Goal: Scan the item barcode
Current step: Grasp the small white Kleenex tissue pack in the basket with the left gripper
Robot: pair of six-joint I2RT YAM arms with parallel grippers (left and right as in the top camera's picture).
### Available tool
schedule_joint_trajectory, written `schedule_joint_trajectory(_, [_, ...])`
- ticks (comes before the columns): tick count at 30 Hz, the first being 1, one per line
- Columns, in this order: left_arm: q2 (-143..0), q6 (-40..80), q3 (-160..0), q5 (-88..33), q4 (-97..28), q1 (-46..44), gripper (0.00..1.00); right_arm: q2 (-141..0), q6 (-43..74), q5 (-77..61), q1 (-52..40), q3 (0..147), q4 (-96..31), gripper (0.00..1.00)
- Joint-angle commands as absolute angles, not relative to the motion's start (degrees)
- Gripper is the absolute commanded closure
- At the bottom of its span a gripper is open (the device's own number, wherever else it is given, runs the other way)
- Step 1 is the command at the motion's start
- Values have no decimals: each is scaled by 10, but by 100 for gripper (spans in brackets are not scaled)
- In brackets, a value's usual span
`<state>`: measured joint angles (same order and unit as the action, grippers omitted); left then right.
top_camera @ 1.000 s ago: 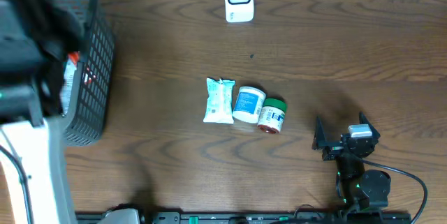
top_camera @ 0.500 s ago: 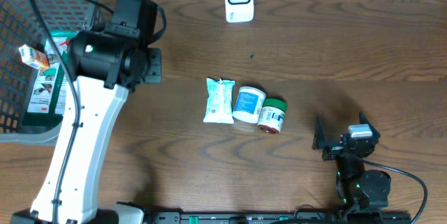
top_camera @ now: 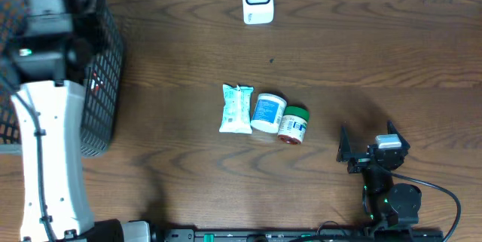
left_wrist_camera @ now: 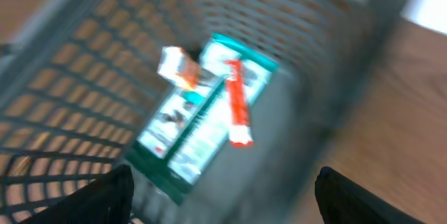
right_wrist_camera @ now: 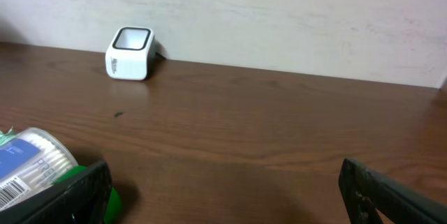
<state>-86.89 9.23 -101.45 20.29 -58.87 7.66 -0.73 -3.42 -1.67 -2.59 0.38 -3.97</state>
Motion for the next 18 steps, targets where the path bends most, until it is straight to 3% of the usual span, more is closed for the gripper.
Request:
schedule_joint_trajectory(1, [-868, 98, -1014, 209, -579, 138, 19, -6, -39, -16, -31, 3, -42, 1])
schedule_joint_trajectory(6, [-914, 97, -1014, 141, -562, 212, 19, -6, -39, -16, -31, 3, -42, 1])
schedule_joint_trajectory(18, [-1074, 88, -1014, 137, -459, 277, 19, -6, -39, -16, -31, 3, -42, 1])
